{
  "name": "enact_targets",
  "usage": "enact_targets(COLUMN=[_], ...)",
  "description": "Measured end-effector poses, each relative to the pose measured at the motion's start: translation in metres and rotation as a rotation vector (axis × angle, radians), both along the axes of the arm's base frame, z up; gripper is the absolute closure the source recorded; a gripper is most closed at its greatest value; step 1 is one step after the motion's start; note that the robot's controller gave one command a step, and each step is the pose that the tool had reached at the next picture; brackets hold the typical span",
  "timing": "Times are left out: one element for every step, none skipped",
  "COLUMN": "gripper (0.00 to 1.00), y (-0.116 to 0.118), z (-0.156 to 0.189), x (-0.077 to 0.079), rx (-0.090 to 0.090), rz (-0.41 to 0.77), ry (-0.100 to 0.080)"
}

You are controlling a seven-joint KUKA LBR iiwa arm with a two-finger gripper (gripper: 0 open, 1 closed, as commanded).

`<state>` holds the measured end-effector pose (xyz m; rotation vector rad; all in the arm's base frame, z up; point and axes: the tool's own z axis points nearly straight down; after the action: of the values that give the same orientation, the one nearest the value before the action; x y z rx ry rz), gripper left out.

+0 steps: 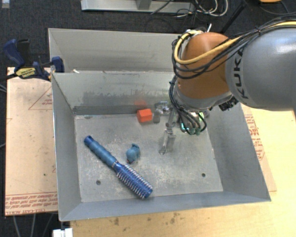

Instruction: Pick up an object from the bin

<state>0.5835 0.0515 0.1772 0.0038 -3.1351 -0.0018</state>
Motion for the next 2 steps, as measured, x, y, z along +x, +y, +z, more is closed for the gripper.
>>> enact_targets(gripper=[0.00, 0.00], y=[0.048, 0.092], z=[-0.071, -0.107], x=[-0.096, -0.089], rx=[0.002, 0.002], rz=[0.387, 0.375], ry=[-0.002, -0.017])
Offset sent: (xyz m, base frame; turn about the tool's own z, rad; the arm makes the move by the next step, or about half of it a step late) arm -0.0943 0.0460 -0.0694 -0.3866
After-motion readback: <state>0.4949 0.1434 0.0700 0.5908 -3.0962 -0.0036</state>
